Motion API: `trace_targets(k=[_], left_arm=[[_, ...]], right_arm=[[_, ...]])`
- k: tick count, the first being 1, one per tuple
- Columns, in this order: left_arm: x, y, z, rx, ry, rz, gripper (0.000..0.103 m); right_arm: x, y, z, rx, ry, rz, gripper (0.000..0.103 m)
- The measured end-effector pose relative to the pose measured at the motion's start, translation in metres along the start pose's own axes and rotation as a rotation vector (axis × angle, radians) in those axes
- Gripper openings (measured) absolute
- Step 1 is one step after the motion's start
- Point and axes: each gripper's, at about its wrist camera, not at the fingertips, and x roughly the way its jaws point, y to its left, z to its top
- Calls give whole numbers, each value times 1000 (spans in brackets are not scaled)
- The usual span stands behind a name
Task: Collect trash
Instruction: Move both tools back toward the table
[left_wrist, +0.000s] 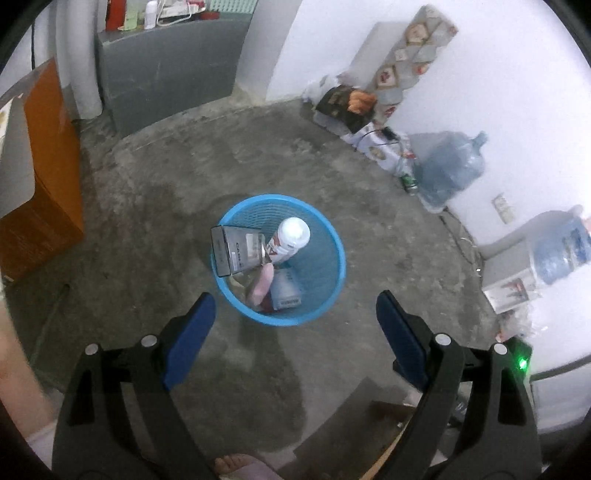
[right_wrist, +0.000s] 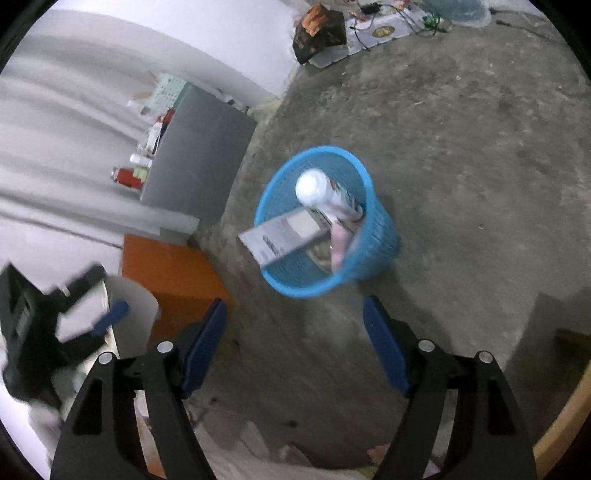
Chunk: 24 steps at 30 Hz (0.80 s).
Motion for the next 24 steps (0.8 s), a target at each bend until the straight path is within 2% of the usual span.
trace_targets(k=[7,10,14,18,24], left_arm=[[-84,5,-43,-10,-111,-72,84],[-119,8,-63,-3,-161,-94,84],[-167,18,-94,-2,-230,-112,84],[-210,41,-127,-13,-289,-90,84],[-278,93,-181,-90,-396,-18,84]], right_arm=[[-50,31,-51,-169,-79,-65,74],[-66,56,-68,-261,-101,-71,74],[-80,98,-87,-372,-128,-38,77],[-91,128,-109,-451,-150,-3,80],[-105,162,-140,-541,-153,29,81]])
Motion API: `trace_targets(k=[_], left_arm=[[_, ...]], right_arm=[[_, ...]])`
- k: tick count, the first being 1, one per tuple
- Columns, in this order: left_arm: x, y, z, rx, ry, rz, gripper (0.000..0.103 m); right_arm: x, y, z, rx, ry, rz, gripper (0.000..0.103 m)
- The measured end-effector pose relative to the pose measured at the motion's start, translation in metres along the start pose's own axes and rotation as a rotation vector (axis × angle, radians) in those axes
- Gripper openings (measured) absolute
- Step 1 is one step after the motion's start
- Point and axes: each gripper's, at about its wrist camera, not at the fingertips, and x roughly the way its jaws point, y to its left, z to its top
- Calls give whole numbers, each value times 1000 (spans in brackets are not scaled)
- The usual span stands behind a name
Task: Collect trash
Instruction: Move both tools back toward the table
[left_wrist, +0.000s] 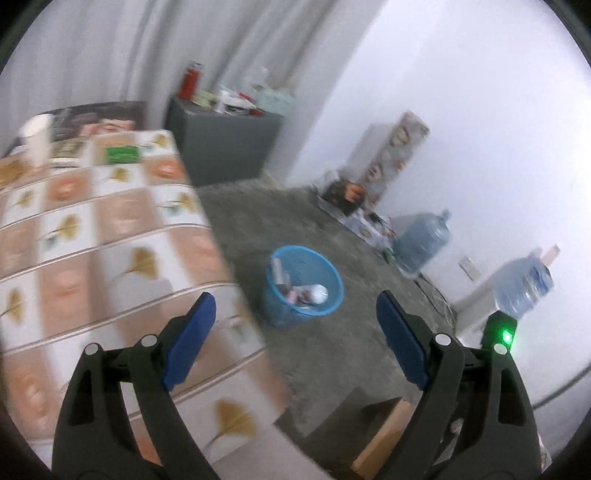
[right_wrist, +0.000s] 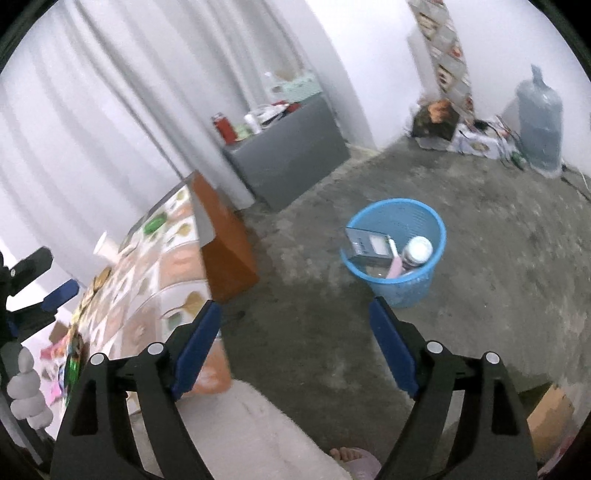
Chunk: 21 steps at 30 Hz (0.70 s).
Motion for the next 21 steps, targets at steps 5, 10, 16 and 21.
trace_targets(k=[5,10,16,21], left_arm=[[-57,43,-22,-44,-56,70,84],[-111,75,-44,-84,-121,145,84],[-184,102,-74,-129,-237,231,84],[-232,137,-102,-202,-293,332,84]], right_arm=[[-14,39,-4,-66,12,71,81],[-20,72,-11,-124,45,129,81],[-10,116,-27,-183,123,240,81],[8,156,-41,-243,206,308,81]])
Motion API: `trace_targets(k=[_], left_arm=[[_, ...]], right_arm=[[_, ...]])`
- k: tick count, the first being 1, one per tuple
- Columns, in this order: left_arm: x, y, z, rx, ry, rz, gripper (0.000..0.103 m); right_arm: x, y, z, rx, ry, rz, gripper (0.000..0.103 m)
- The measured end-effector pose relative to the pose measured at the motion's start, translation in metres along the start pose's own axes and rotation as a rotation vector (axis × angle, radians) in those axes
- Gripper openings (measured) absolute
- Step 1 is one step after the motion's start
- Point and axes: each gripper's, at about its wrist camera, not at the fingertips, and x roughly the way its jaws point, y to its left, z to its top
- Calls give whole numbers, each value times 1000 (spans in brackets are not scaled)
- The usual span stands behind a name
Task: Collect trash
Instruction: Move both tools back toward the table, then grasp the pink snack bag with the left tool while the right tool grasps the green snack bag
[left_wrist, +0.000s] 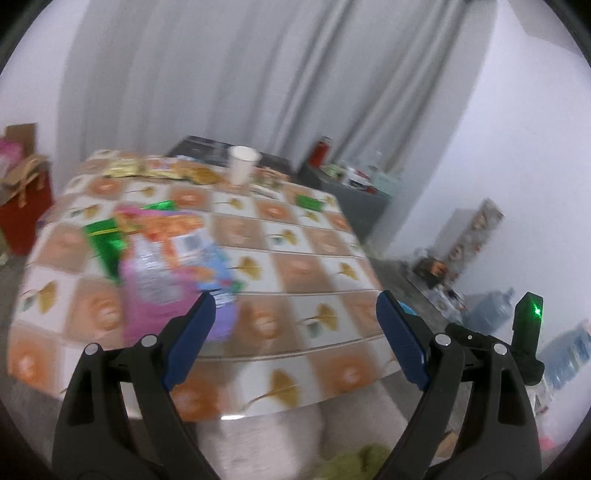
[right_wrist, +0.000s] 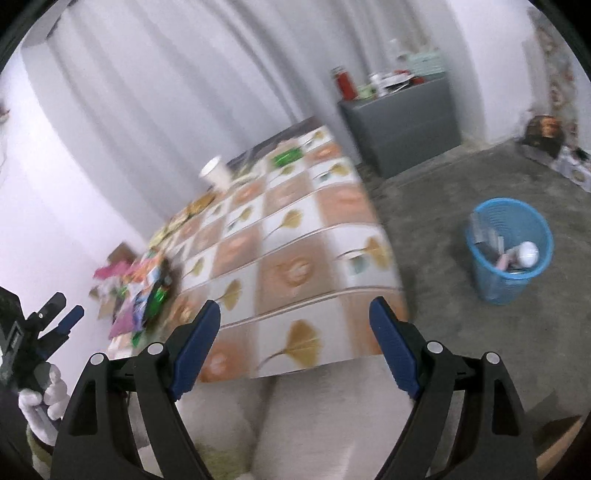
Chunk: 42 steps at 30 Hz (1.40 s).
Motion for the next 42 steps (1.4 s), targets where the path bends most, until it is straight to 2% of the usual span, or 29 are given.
trace_targets(k=[7,13,18,21,27,32,35,39,42], left_arm=[[-14,60,-10,-116,-5,102,84],[-11,93,-14,-213,-1,126,84],[-1,97,-8,-196,-21,115,84],[9,98,2,-171,-35,105,78],[60,122,24,-227,30,96,59],[100,145,32,-244,97,169,54],[114,156,32,-260,126,182,47],[124,165,30,-269,151,182,28],[123,165,28,-249,144,175,25]], right_arm=[[36,36,-1,-40,100,91,81],[63,66,2,-76,165,143,81],[80,88,3,-123,206,167,81],[90,99,5,-142,226,181,81],[108,113,5,-179,268,186,81],[119,119,7,-193,287,181,81],[127,123,11,-199,295,186,81],[137,128,16,-210,307,185,81],[144,131,17,-219,319,186,81]])
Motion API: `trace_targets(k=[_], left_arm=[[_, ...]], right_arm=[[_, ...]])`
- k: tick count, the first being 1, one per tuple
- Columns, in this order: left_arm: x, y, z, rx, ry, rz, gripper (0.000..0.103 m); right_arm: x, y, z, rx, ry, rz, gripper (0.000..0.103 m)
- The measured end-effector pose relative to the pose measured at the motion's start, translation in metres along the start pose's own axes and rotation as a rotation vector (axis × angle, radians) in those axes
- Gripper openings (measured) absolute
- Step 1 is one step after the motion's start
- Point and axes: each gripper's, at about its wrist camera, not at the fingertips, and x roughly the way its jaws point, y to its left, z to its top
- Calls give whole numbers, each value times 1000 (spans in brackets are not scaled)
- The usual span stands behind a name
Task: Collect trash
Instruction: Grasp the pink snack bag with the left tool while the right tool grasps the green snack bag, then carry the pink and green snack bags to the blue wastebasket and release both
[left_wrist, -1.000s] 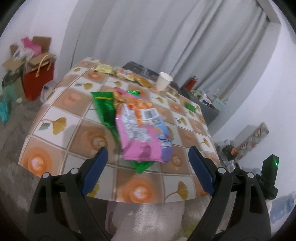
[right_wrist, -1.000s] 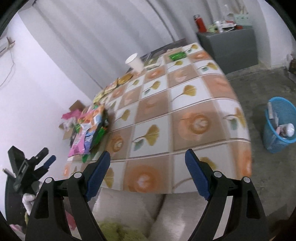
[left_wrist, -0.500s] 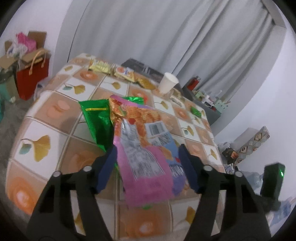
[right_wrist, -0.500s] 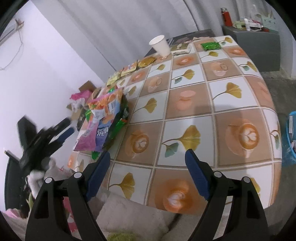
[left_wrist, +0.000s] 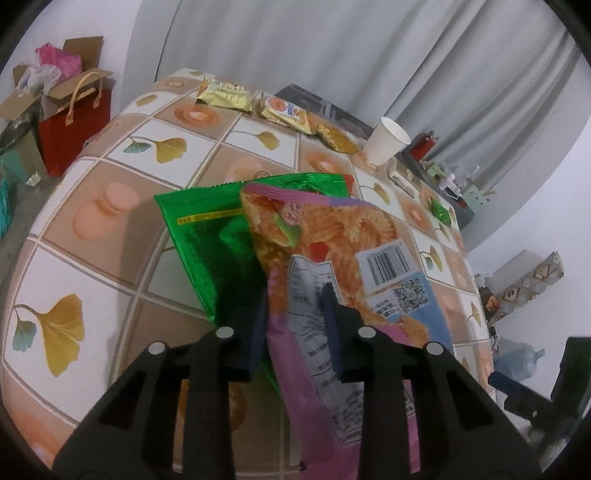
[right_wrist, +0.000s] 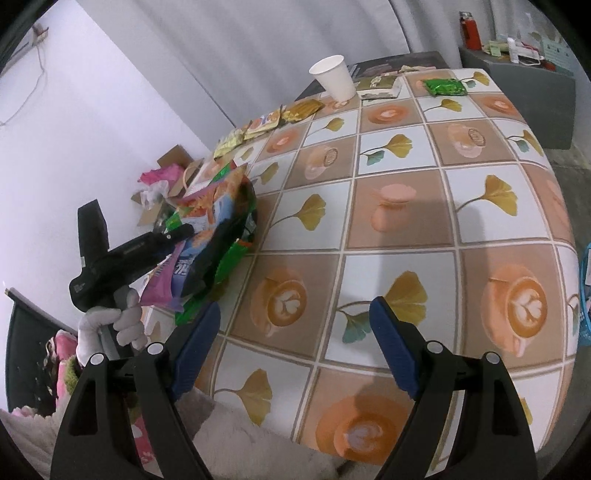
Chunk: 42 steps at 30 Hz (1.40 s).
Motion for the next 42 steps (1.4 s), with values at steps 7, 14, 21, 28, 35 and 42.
trace_targets(k=[7,14,21,28,35,42], left_arm=[[-28,-5,-3,40,-83,-65,11],[-77,11,-4,-26,-217,-196,11],[-91,38,-12,-101,-235,-168,11],[-82,56,-23,-134,-193,-119,11],[-73,59,-25,-132,-181,-109,11],[-71,58,-25,-124,-181,-113,11]], right_arm=[[9,2,8,-13,10,8,81],[20,4,33,21,12,103,80],[62,4,72,102,77,255,75],[120,15,100,92,194,286,70],[161,30,104,41,282,259,57],[162,38,92,8,306,238,16]])
